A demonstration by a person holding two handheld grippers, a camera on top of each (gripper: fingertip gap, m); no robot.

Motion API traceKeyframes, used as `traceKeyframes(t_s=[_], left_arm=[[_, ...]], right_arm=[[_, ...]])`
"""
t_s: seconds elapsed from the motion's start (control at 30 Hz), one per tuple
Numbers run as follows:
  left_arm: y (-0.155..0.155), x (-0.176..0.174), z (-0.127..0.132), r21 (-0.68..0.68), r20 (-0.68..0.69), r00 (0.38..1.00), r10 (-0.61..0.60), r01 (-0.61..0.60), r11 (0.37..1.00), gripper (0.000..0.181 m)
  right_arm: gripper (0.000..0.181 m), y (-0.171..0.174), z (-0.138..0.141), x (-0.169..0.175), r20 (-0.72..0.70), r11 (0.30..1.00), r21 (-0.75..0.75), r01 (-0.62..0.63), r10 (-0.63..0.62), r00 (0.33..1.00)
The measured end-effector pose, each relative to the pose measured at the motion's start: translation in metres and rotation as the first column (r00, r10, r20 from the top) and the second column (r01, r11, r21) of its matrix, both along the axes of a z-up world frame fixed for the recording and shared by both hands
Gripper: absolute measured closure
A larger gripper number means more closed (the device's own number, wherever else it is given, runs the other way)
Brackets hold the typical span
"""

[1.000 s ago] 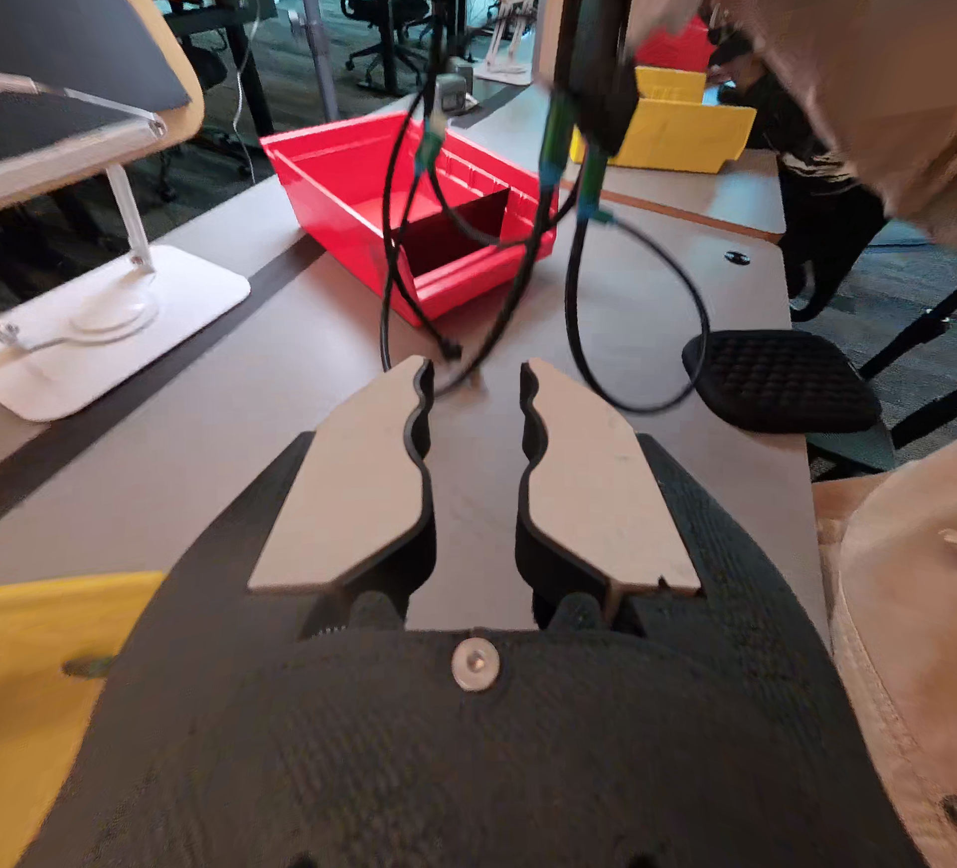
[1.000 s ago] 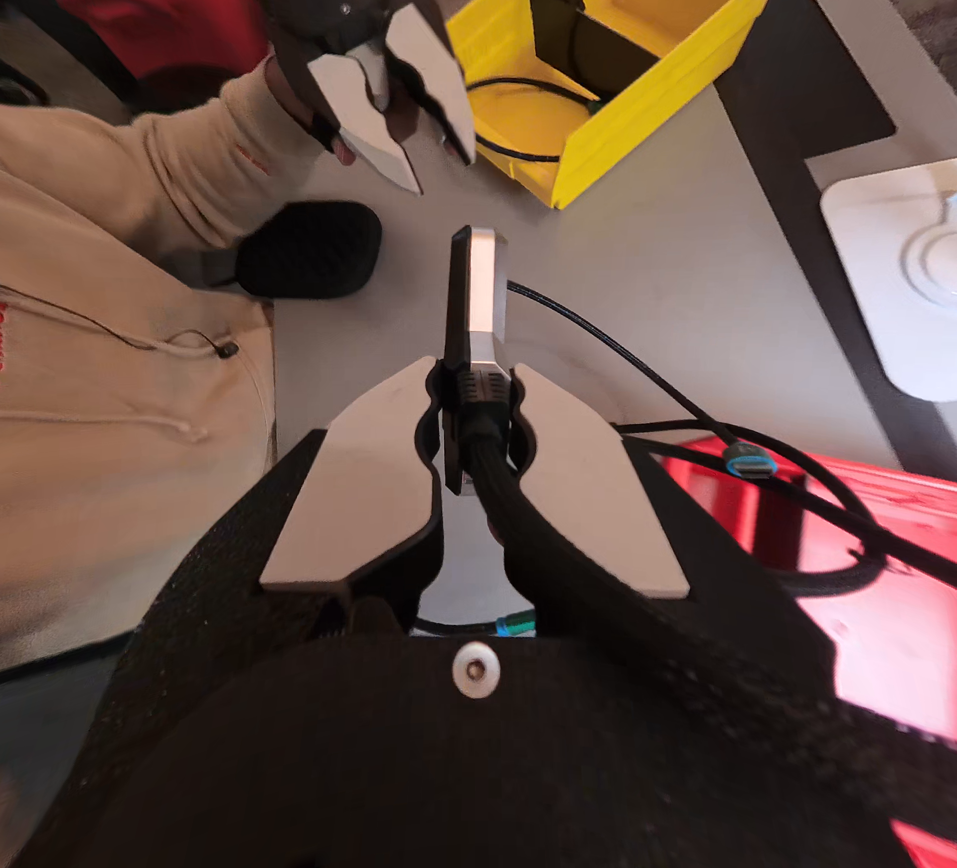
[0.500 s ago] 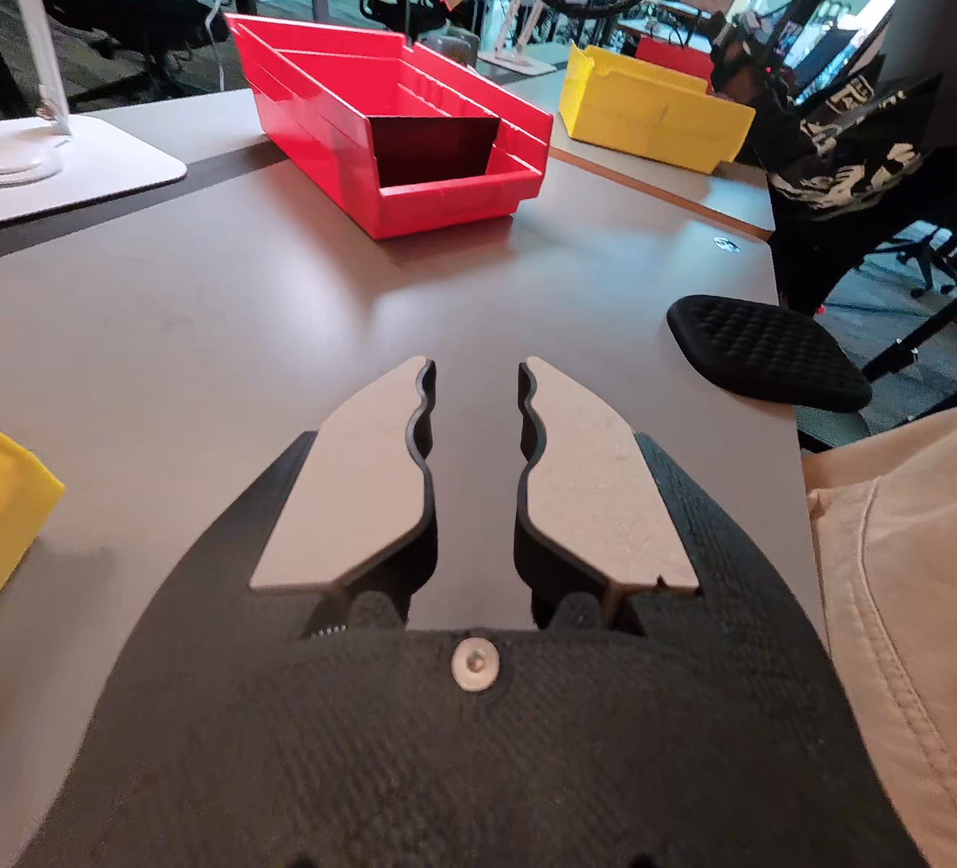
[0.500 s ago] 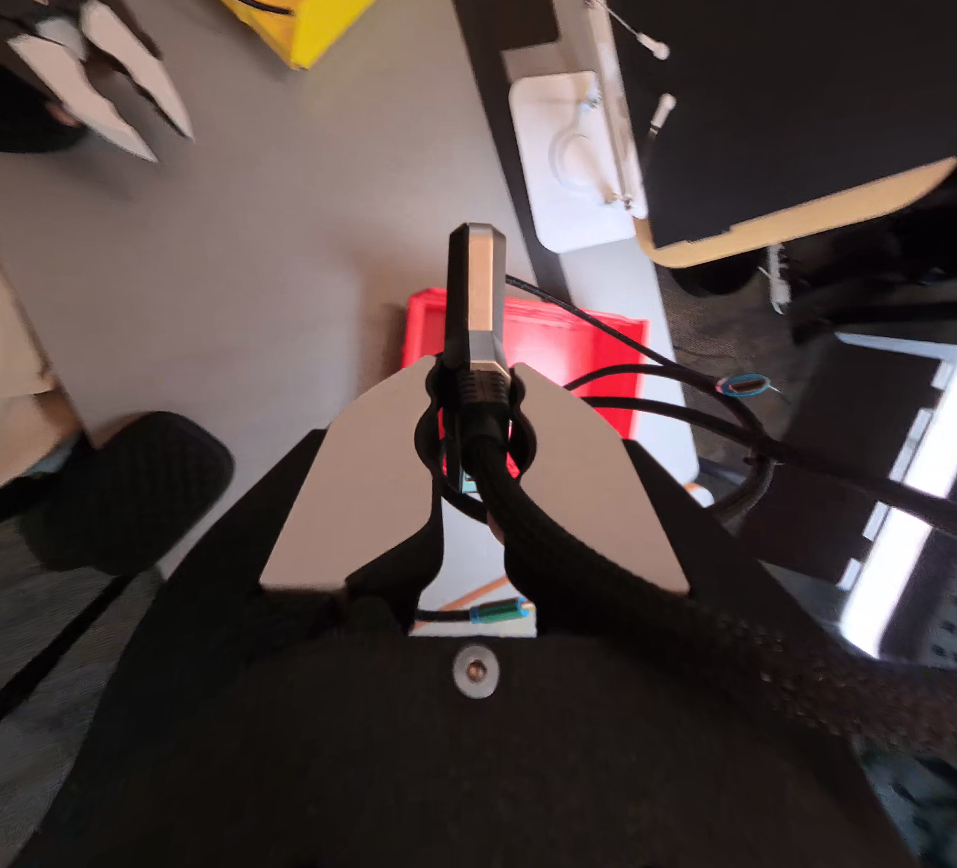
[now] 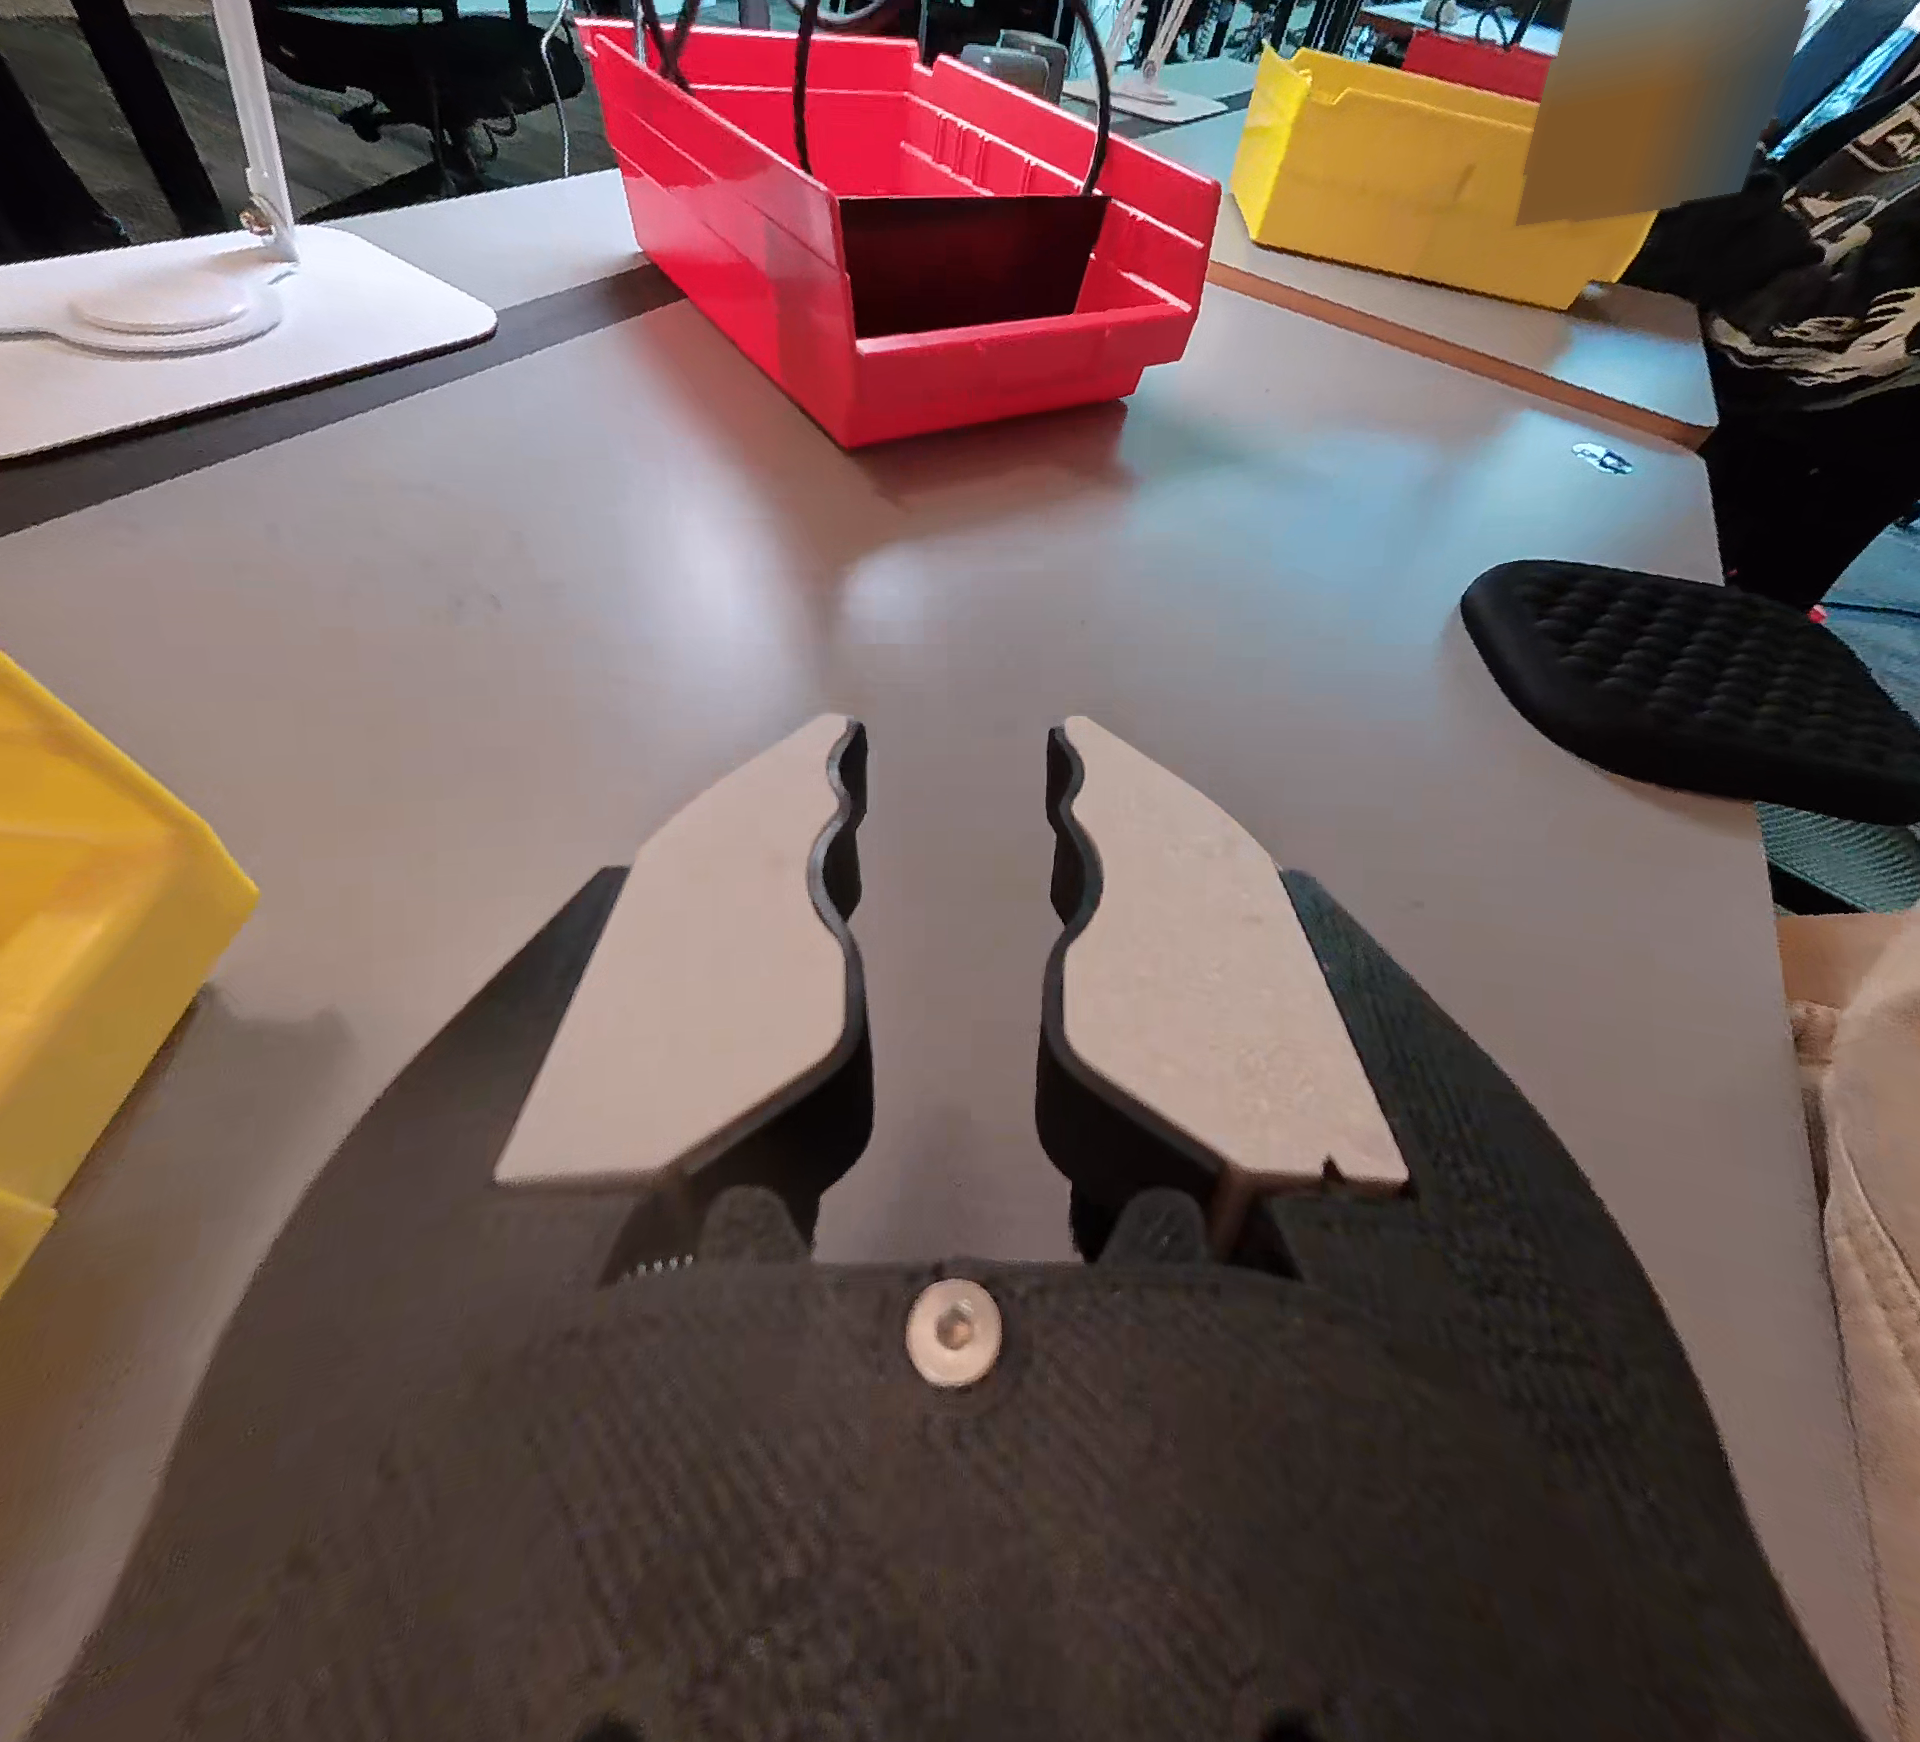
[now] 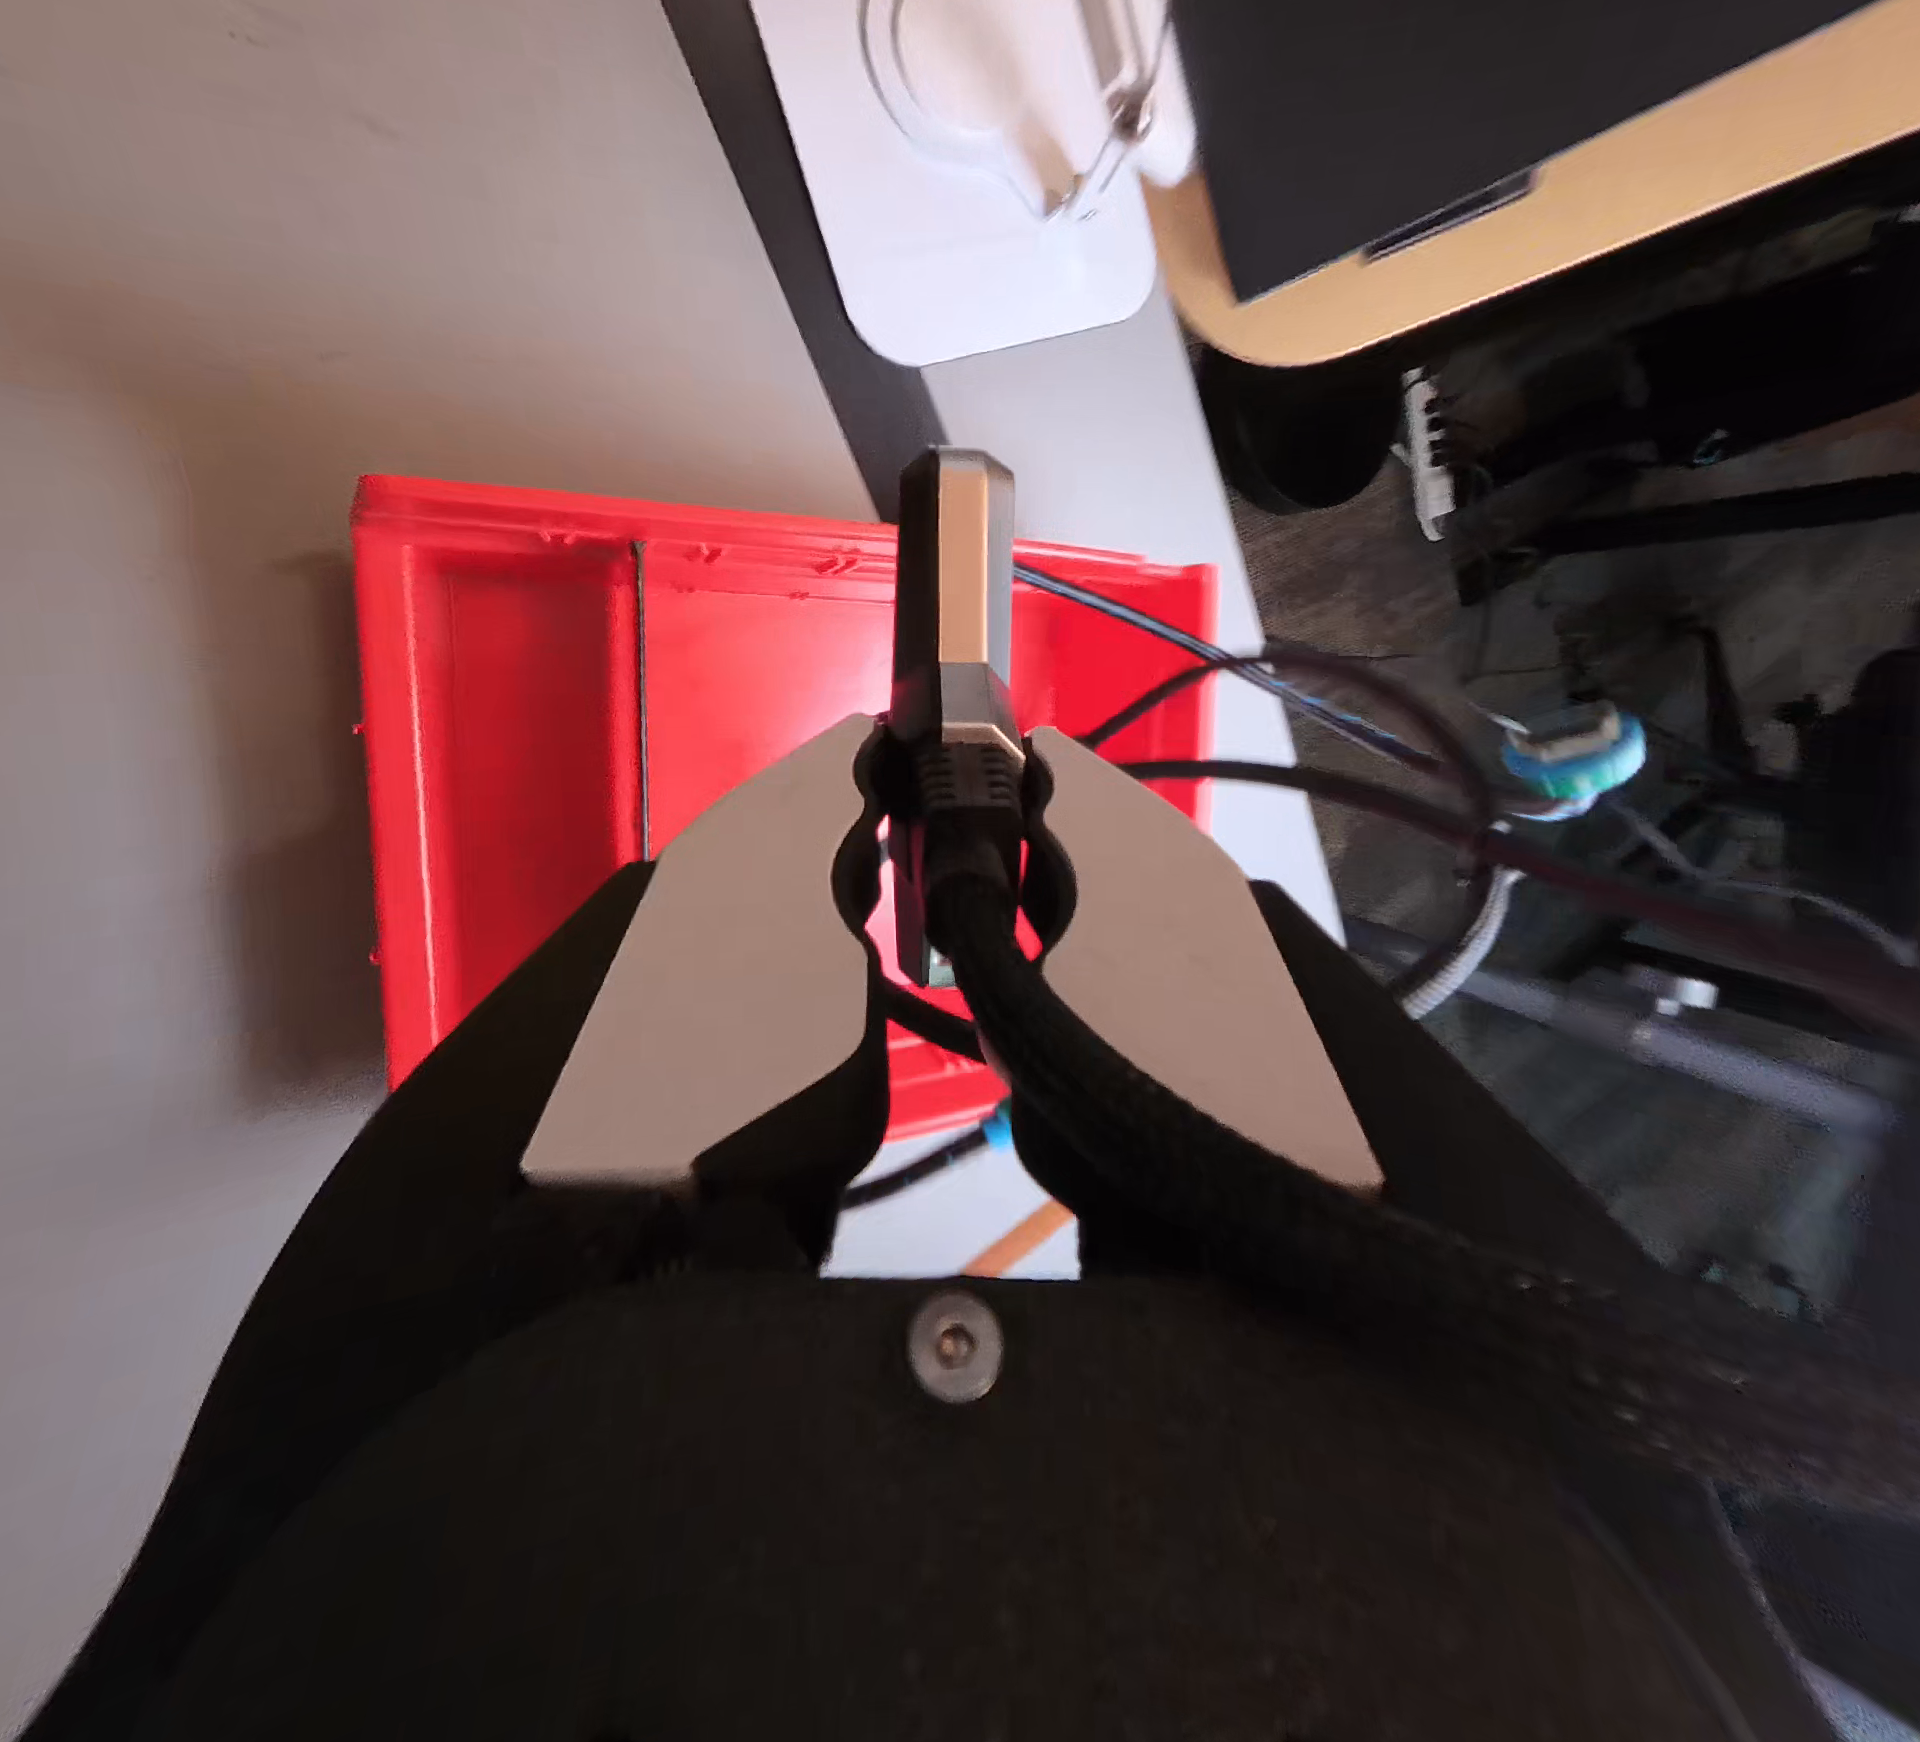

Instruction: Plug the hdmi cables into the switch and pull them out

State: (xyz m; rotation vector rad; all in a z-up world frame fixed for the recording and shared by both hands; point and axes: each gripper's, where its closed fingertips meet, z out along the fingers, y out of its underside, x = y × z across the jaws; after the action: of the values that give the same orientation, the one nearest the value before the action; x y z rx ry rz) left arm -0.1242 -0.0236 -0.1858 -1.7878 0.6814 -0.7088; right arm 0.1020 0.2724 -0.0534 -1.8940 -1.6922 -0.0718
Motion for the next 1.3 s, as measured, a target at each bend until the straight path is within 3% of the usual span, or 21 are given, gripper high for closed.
traceKeyframes(t_s=[0.07, 0.2, 0.4, 0.57, 0.67, 0.77, 0.97, 1.03, 1.17, 1.3], left_arm=[[0.001, 0.000, -0.003, -0.005, -0.011, 1.000, 0.001, -0.001, 1.000, 0.148], [0.002, -0.001, -0.007, -0.017, -0.021, 1.000, 0.000, -0.001, 1.000, 0.148], [0.002, -0.002, -0.008, -0.022, -0.022, 1.000, 0.000, -0.001, 1.000, 0.147], [0.000, -0.005, -0.005, -0.009, -0.024, 1.000, 0.010, -0.010, 1.000, 0.147], [0.000, -0.007, -0.004, -0.006, -0.016, 1.000, 0.017, -0.017, 1.000, 0.147], [0.000, -0.007, -0.004, -0.006, -0.017, 1.000, 0.021, -0.021, 1.000, 0.147], [0.001, -0.010, -0.005, -0.008, -0.038, 0.998, 0.042, -0.043, 0.999, 0.146], [0.002, -0.012, -0.004, -0.006, -0.040, 0.998, 0.057, -0.057, 0.998, 0.146], [0.008, -0.020, -0.004, -0.004, -0.063, 0.994, 0.095, -0.095, 0.995, 0.145], [0.018, -0.043, 0.001, 0.002, -0.118, 0.983, 0.143, -0.143, 0.990, 0.144]], right_arm=[[0.158, 0.002, -0.030, 0.004, -0.002, 0.997, -0.069, 0.018, -0.018, 1.000], [0.158, -0.005, -0.063, 0.011, -0.075, 0.957, -0.284, 0.057, -0.081, 0.994], [0.156, -0.014, -0.081, 0.017, -0.183, 0.834, -0.548, 0.067, -0.198, 0.963], [0.154, 0.016, -0.093, 0.031, -0.274, 0.758, -0.628, 0.178, -0.429, 0.861], [0.143, 0.031, -0.105, 0.049, -0.265, 0.727, -0.616, 0.304, -0.554, 0.790], [0.129, 0.038, -0.110, 0.073, -0.225, 0.747, -0.508, 0.429, -0.596, 0.771], [0.108, 0.019, -0.089, 0.115, -0.283, 0.741, -0.425, 0.520, -0.654, 0.701], [0.111, 0.009, -0.075, 0.125, -0.357, 0.768, -0.352, 0.534, -0.638, 0.682], [0.117, -0.048, -0.059, 0.104, -0.405, 0.878, -0.182, 0.444, -0.478, 0.780], [0.119, -0.112, -0.091, 0.060, -0.249, 0.954, -0.109, 0.278, -0.297, 0.922]])
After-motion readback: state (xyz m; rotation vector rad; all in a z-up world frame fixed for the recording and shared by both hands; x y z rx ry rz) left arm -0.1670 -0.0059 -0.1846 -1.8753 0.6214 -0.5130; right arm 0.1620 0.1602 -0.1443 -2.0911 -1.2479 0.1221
